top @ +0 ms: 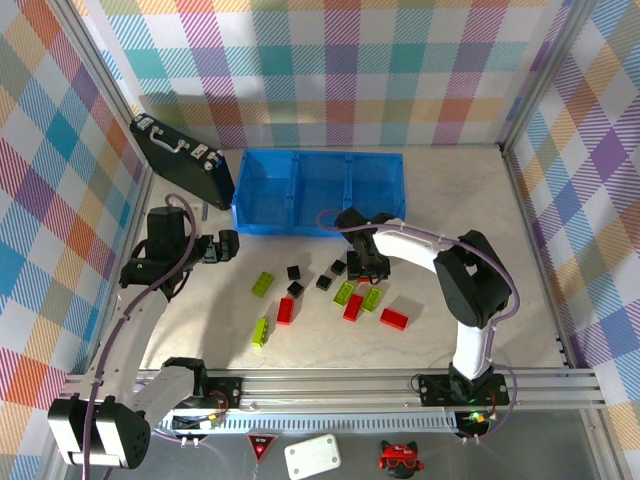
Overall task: Sort the legos into containers by color
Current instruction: Pick up the lego from the center of the table.
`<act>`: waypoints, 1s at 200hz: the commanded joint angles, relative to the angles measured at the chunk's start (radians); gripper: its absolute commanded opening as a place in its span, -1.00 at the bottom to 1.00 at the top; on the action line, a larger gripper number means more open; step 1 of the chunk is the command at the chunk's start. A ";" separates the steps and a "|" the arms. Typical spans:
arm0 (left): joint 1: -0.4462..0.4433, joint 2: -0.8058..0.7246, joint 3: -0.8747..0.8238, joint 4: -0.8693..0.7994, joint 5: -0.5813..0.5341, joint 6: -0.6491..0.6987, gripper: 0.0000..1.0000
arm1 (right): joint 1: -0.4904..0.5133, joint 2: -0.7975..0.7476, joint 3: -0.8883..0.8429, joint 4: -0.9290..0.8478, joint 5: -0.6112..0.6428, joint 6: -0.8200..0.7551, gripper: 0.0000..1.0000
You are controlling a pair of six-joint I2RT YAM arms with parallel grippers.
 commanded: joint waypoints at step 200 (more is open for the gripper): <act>0.001 -0.015 0.029 -0.014 -0.004 0.014 0.99 | -0.102 -0.107 0.212 -0.165 0.031 -0.103 0.00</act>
